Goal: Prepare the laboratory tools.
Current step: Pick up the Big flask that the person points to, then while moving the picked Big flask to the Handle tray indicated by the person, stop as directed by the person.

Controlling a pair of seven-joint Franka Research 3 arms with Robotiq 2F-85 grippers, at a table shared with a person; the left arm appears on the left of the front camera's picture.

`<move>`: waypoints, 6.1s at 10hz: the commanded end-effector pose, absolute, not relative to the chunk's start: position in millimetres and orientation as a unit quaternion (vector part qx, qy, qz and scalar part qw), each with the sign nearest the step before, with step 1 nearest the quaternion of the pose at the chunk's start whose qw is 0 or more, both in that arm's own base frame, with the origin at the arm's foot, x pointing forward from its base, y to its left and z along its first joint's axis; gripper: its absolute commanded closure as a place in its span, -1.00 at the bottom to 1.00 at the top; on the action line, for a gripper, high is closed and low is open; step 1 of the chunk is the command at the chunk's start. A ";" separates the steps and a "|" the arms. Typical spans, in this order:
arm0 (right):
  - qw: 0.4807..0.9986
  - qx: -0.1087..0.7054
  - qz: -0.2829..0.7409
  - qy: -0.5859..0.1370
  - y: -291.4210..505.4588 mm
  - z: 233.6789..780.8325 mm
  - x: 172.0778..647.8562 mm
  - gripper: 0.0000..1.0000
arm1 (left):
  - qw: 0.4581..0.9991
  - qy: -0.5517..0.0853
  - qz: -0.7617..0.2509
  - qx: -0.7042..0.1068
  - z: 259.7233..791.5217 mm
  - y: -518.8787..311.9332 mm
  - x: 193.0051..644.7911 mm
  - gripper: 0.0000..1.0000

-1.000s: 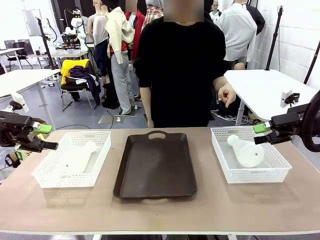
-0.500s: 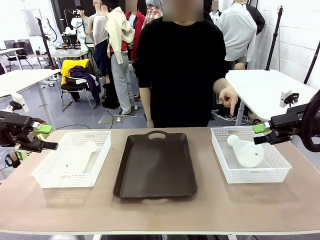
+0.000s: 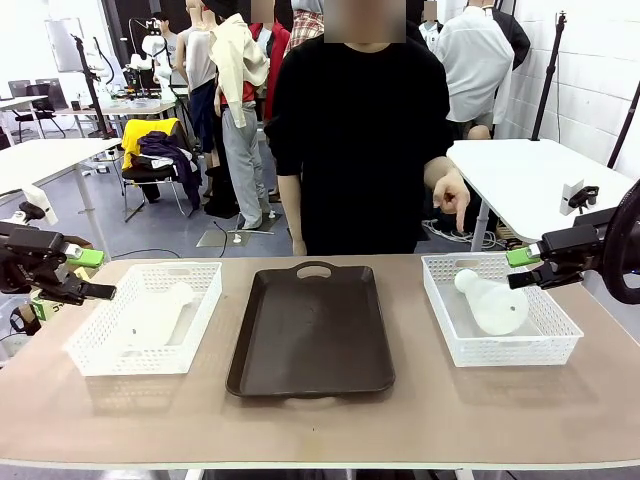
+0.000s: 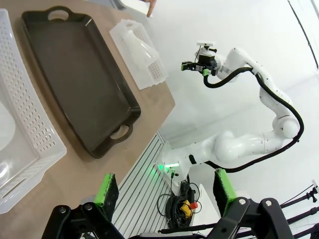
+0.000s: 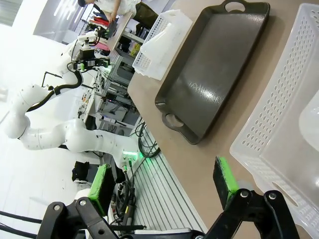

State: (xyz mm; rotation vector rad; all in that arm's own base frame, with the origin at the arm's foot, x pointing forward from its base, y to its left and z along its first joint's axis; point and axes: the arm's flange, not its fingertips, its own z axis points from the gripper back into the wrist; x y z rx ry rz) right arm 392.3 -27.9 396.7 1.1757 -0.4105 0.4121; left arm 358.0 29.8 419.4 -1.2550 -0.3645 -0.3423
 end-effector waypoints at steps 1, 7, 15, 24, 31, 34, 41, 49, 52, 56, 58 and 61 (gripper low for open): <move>0.790 0.550 0.190 -0.191 -26.8 396.8 392.8 -1.00 | 0.776 -0.171 -0.160 -0.585 420.0 30.8 357.8 -1.00; 0.892 0.356 0.168 -0.221 -32.9 487.6 416.1 -1.00 | 0.776 -0.171 -0.160 -0.585 420.0 30.8 357.8 -1.00; 0.979 0.030 0.191 -0.069 75.7 505.7 543.7 -1.00 | 0.776 -0.171 -0.160 -0.585 420.0 30.8 357.8 -1.00; 0.985 -0.044 0.153 -0.069 107.8 373.0 613.1 -1.00 | 0.776 -0.171 -0.160 -0.585 420.0 30.8 357.8 -1.00; 0.990 -0.015 0.144 -0.007 96.7 338.5 632.2 -1.00 | 0.776 -0.171 -0.160 -0.585 420.0 30.8 357.8 -1.00; 0.989 -0.015 0.146 0.000 96.6 336.4 633.6 -1.00 | 0.776 -0.171 -0.160 -0.585 420.0 30.8 357.8 -1.00; 0.989 -0.012 0.140 0.035 98.9 320.3 635.9 1.00 | 0.776 -0.171 -0.160 -0.585 420.0 30.8 357.8 -1.00; 0.990 -0.010 0.139 0.026 95.0 332.6 632.1 1.00 | 0.776 -0.171 -0.160 -0.585 420.0 30.8 357.8 -1.00; 0.990 -0.010 0.139 0.026 95.0 332.6 632.1 1.00 | 0.776 -0.171 -0.160 -0.585 420.0 30.8 357.8 -1.00; 0.990 -0.010 0.139 0.026 95.0 332.6 632.1 1.00 | 0.776 -0.171 -0.160 -0.585 420.0 30.8 357.8 -1.00; 0.990 -0.010 0.139 0.026 95.0 332.6 632.1 1.00 | 0.776 -0.171 -0.160 -0.585 420.0 30.8 357.8 -1.00; 0.990 -0.010 0.139 0.026 95.0 332.6 632.1 1.00 | 0.776 -0.171 -0.160 -0.585 420.0 30.8 357.8 -1.00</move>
